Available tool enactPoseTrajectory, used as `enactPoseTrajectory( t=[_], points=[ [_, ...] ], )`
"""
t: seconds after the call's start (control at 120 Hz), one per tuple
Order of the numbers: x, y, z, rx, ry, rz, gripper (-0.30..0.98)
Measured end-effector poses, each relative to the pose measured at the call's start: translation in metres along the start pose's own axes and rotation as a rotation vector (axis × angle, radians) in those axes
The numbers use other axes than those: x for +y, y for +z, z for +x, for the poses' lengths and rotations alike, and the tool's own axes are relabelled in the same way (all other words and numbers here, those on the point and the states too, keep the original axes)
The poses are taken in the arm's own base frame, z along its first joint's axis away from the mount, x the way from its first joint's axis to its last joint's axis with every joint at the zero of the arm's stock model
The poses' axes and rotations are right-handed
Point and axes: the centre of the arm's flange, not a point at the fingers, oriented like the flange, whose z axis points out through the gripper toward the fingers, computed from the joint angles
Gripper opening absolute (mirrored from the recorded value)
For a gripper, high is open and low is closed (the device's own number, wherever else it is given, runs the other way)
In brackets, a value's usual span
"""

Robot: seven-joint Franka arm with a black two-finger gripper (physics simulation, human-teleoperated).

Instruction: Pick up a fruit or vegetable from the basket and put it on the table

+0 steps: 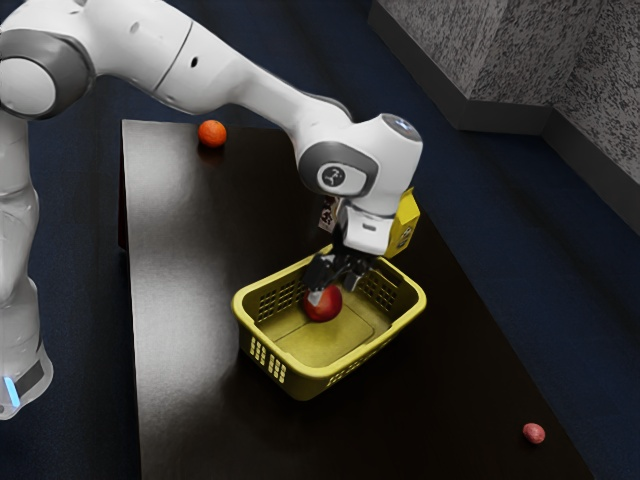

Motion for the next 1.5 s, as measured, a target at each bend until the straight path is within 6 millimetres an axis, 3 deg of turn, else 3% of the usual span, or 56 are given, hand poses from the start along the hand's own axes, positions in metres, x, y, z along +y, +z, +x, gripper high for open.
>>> enactPoseTrajectory(
  t=[0.317, 0.4, 0.517, 0.617, 0.733, 1.0, 1.2, 1.317, 1.433, 1.5],
  points=[
    [-0.003, 0.019, -0.005, -0.016, -0.043, -0.024, 0.67],
    [-0.003, 0.022, -0.009, -0.020, -0.057, -0.029, 0.50],
    [-0.004, 0.021, -0.010, -0.020, -0.072, -0.023, 0.37],
    [-0.005, 0.010, -0.009, -0.010, -0.078, -0.007, 0.28],
    [-0.002, -0.009, -0.001, 0.007, -0.070, 0.017, 0.37],
    [0.024, -0.064, 0.019, 0.044, -0.030, 0.064, 0.37],
    [0.054, -0.094, 0.066, 0.083, 0.055, 0.078, 0.38],
    [0.071, -0.103, 0.112, 0.108, 0.137, 0.069, 0.38],
    [0.094, -0.102, 0.171, 0.125, 0.247, 0.051, 0.37],
    [0.094, -0.101, 0.186, 0.122, 0.270, 0.046, 0.37]
  ],
)
